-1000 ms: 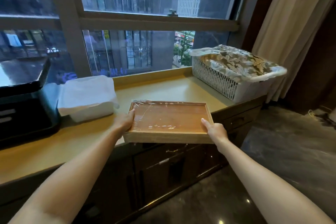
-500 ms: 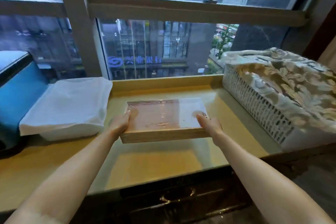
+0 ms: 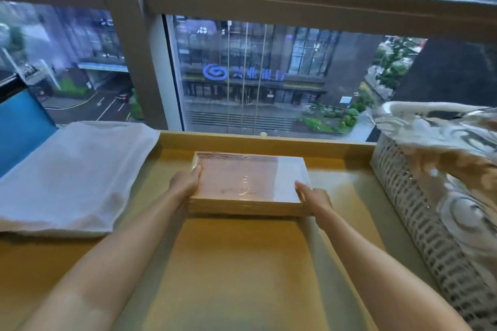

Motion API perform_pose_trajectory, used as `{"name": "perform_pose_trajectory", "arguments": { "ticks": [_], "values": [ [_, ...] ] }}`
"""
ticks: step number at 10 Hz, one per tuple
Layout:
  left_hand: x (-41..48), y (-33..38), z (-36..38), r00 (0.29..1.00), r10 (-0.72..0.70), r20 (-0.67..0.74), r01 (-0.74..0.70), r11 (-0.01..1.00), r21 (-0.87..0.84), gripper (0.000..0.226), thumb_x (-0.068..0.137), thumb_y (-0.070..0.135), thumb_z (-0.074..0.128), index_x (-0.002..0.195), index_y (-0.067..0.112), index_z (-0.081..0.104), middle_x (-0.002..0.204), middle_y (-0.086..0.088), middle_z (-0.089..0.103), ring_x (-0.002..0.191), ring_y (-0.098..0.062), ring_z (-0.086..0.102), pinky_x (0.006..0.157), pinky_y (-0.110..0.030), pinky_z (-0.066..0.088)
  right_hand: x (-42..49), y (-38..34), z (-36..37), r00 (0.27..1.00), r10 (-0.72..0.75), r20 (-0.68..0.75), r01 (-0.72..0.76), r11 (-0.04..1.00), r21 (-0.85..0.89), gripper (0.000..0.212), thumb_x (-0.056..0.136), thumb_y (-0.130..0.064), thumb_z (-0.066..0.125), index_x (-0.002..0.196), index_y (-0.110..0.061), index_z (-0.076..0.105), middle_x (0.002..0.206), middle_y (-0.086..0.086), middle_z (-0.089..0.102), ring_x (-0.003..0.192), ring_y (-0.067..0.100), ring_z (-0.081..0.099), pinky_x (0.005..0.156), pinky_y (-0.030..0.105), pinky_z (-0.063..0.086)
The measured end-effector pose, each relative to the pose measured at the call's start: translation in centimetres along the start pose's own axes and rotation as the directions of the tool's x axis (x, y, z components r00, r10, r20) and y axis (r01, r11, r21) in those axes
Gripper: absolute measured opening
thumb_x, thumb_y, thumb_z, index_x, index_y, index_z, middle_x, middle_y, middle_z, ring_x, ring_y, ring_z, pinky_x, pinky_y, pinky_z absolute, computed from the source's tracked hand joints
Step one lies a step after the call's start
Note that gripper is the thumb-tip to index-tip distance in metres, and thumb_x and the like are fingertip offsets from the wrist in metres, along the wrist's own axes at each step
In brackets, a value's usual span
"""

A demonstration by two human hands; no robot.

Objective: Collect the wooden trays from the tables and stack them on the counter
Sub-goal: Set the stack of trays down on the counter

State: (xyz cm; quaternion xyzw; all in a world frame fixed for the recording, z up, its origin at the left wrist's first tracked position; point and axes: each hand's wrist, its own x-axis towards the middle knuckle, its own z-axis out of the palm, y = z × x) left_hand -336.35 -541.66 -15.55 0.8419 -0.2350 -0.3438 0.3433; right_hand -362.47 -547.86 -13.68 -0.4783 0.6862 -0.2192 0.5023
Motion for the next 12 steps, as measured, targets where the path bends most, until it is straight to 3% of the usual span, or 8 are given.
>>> {"name": "perform_pose_trajectory", "arguments": {
  "ticks": [1,5,6,7,9,10,11,12],
  "values": [
    [1.4,1.1,0.9,1.0,-0.006,-0.018,0.007,0.999,0.037,0.058,0.097,0.042,0.036,0.122,-0.007,0.056,0.132,-0.023,0.055,0.123,-0.037,0.05,0.101,-0.037,0.039,1.8,-0.4,0.6,0.999,0.027,0.017,-0.028,0.999,0.019,0.051,0.09,-0.035,0.052,0.123,0.004,0.051,0.125,0.018,0.056,0.105,0.029,0.052,0.084,0.034,0.039],
    [7.1,2.3,2.0,0.999,-0.022,0.033,0.018,0.993,0.115,0.061,0.098,0.043,0.031,0.125,-0.007,0.053,0.131,-0.022,0.056,0.12,-0.036,0.053,0.099,-0.038,0.041,6.2,-3.5,2.2,0.998,0.057,0.013,-0.057,0.998,0.024,0.05,0.092,-0.032,0.051,0.129,0.002,0.049,0.129,0.018,0.056,0.097,0.026,0.049,0.085,0.032,0.039],
    [7.9,2.4,1.9,0.999,-0.038,0.027,0.035,0.995,0.092,0.059,0.098,0.042,0.032,0.126,-0.006,0.053,0.131,-0.021,0.056,0.119,-0.036,0.053,0.098,-0.039,0.042,7.2,-3.8,2.8,0.998,0.065,0.011,-0.065,0.998,0.003,0.052,0.091,-0.034,0.053,0.126,0.004,0.052,0.117,0.017,0.058,0.103,0.03,0.052,0.088,0.034,0.04],
    [8.4,2.5,1.8,0.998,-0.053,0.038,0.051,0.996,0.067,0.06,0.098,0.042,0.032,0.127,-0.006,0.052,0.133,-0.021,0.055,0.121,-0.036,0.052,0.1,-0.04,0.042,7.8,-3.8,3.3,0.998,0.067,0.015,-0.067,0.997,-0.025,0.051,0.091,-0.035,0.052,0.12,0.005,0.056,0.106,0.016,0.057,0.09,0.024,0.045,0.084,0.033,0.039],
    [8.9,2.8,1.2,0.983,-0.071,0.167,0.103,0.976,-0.19,0.049,0.097,0.039,0.038,0.12,0.0,0.058,0.126,-0.015,0.06,0.111,-0.033,0.059,0.096,-0.041,0.05,7.9,-4.3,3.3,0.999,0.052,0.014,-0.051,0.996,-0.068,0.05,0.093,-0.034,0.048,0.122,0.006,0.054,0.13,0.021,0.055,0.099,0.03,0.051,0.094,0.038,0.042],
    [8.7,2.7,0.8,0.966,-0.032,0.255,0.109,0.949,-0.296,0.055,0.094,0.045,0.039,0.124,0.003,0.057,0.133,-0.015,0.057,0.117,-0.032,0.057,0.102,-0.043,0.047,7.6,-4.3,3.7,0.999,0.036,-0.014,-0.037,0.994,-0.101,0.052,0.095,-0.036,0.041,0.129,0.003,0.049,0.135,0.02,0.052,0.118,0.034,0.05,0.1,0.039,0.04],
    [7.8,3.0,0.3,0.984,0.019,0.175,0.025,0.97,-0.241,0.061,0.095,0.047,0.036,0.132,0.002,0.051,0.141,-0.018,0.049,0.129,-0.036,0.047,0.109,-0.046,0.038,6.9,-4.3,3.7,0.999,-0.006,-0.033,-0.002,0.973,-0.232,0.064,0.096,-0.039,0.035,0.144,0.002,0.024,0.144,0.021,0.042,0.129,0.037,0.043,0.103,0.041,0.038],
    [6.5,3.6,-0.6,0.994,0.114,-0.004,-0.113,0.993,0.045,0.063,0.097,0.044,0.031,0.145,0.003,0.029,0.152,-0.018,0.031,0.139,-0.036,0.032,0.113,-0.047,0.03,5.9,-5.1,3.1,0.99,-0.126,-0.067,0.097,0.937,-0.334,0.069,0.097,-0.04,0.033,0.148,0.001,0.009,0.152,0.02,0.029,0.138,0.036,0.032,0.109,0.043,0.032]
  ]
}}
